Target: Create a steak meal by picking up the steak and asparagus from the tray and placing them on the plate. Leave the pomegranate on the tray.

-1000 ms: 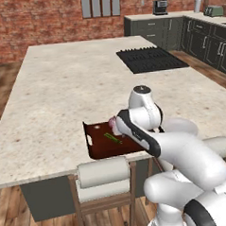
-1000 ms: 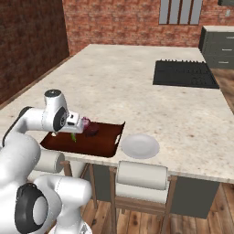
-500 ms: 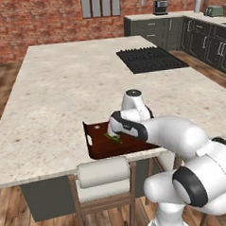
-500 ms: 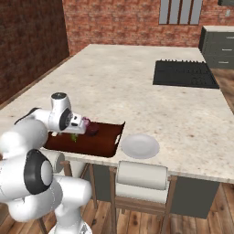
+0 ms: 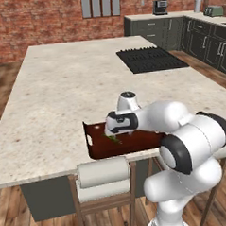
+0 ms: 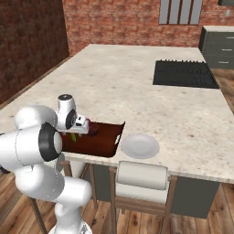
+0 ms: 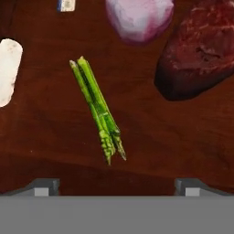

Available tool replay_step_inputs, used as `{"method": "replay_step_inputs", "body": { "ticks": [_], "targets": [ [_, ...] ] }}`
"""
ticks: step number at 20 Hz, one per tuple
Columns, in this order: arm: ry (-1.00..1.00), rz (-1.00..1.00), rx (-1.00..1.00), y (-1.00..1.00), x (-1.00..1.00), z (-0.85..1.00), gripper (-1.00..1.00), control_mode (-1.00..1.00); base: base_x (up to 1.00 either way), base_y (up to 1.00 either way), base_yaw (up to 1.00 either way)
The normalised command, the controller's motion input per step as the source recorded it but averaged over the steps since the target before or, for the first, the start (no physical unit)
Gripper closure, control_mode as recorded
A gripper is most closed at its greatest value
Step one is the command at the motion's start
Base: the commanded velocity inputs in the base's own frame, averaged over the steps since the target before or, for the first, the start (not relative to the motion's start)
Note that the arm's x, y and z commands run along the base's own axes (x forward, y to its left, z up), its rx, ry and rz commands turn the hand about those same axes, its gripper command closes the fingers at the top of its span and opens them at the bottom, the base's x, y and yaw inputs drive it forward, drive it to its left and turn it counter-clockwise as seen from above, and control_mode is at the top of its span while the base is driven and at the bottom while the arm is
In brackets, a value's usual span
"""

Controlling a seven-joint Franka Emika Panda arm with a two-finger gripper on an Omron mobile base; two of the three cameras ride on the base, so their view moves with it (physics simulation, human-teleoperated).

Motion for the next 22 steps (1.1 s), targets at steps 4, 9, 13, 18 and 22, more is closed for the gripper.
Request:
{"method": "replay_step_inputs", "body": {
  "ticks": [4,9,13,18,22],
  "targets": [
    [0.00,0.00,0.00,0.14,0.31,-0.35,-1.00,-1.00,0.00,0.00,0.00],
    [0.00,0.00,0.00,0.13,0.28,-0.34,-1.00,-1.00,0.00,0.00,0.00],
    [0.00,0.00,0.00,0.02,0.26,-0.32,-1.00,-1.00,0.00,0.00,0.00],
    [0.00,0.00,0.00,0.02,0.25,-0.32,-1.00,-1.00,0.00,0.00,0.00],
    [0.00,0.00,0.00,0.16,0.15,-0.35,-1.00,-1.00,0.00,0.00,0.00]
  ]
}}
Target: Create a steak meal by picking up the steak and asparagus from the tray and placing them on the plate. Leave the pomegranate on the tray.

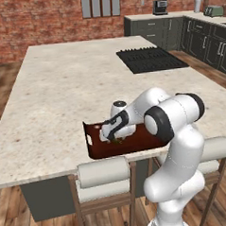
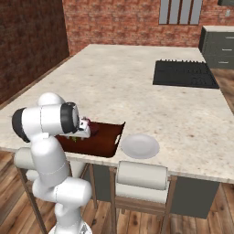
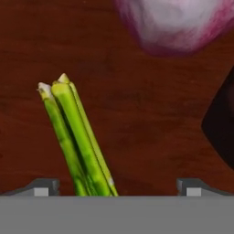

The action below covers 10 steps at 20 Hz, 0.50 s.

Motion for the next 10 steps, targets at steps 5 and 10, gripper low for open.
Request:
{"method": "replay_step_inputs", "body": {
  "ticks": [5,10],
  "targets": [
    [0.00,0.00,0.00,0.24,0.04,-0.39,1.00,-1.00,0.00,0.00,0.00],
    [0.00,0.00,0.00,0.10,0.03,-0.15,1.00,-1.00,0.00,0.00,0.00]
  ]
}}
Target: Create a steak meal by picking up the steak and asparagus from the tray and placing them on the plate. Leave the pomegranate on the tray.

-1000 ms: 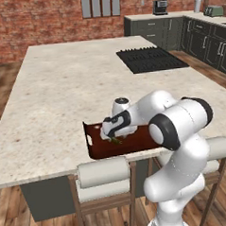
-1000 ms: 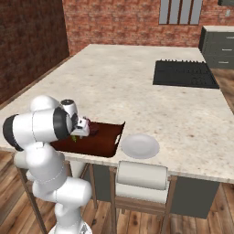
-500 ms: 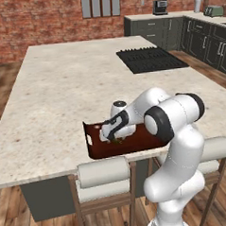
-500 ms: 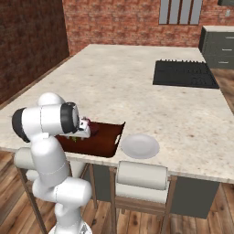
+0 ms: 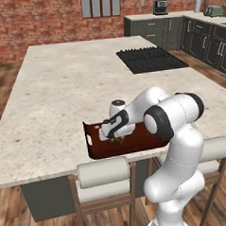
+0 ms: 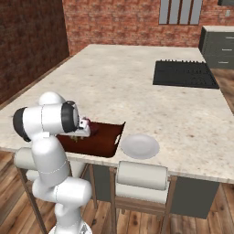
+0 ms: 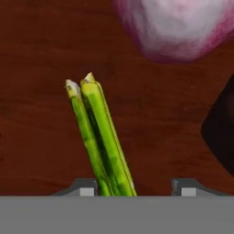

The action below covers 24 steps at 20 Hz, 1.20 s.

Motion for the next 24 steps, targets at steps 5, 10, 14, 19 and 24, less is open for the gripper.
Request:
{"method": "replay_step_inputs", "body": {
  "ticks": [5,10,14,19,24],
  "targets": [
    [0.00,0.00,0.00,0.04,0.02,-0.08,1.00,-1.00,0.00,0.00,0.00],
    [0.00,0.02,0.00,0.01,-0.08,0.16,1.00,-1.00,0.00,0.00,0.00],
    [0.00,0.07,0.00,0.09,-0.38,0.63,1.00,-1.00,0.00,0.00,0.00],
    [0.00,0.06,0.00,0.01,-0.40,0.74,1.00,-1.00,0.00,0.00,0.00],
    [-0.09,0.02,0.00,-0.16,-0.40,0.57,1.00,-1.00,0.00,0.00,0.00]
  ]
}}
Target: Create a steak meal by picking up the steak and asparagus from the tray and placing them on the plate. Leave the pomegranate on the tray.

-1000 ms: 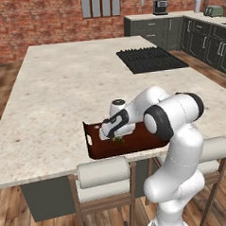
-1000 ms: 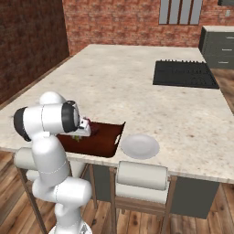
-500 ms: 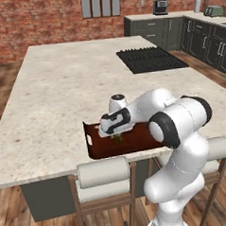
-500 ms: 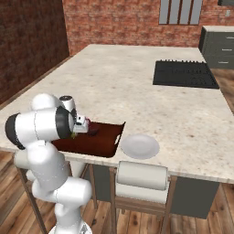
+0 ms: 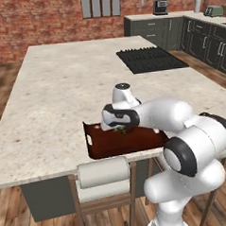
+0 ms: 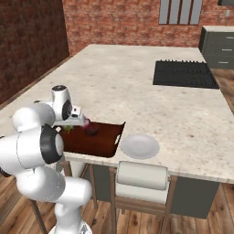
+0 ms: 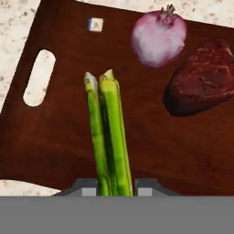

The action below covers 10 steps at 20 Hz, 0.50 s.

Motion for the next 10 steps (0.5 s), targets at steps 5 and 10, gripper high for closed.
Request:
{"method": "replay_step_inputs", "body": {
  "ticks": [5,10],
  "targets": [
    [-0.17,0.00,0.00,-0.47,-0.19,0.40,1.00,-1.00,0.00,0.00,0.00],
    [-0.18,0.00,0.00,-0.75,-0.02,0.37,1.00,-1.00,0.00,0.00,0.00]
  ]
}}
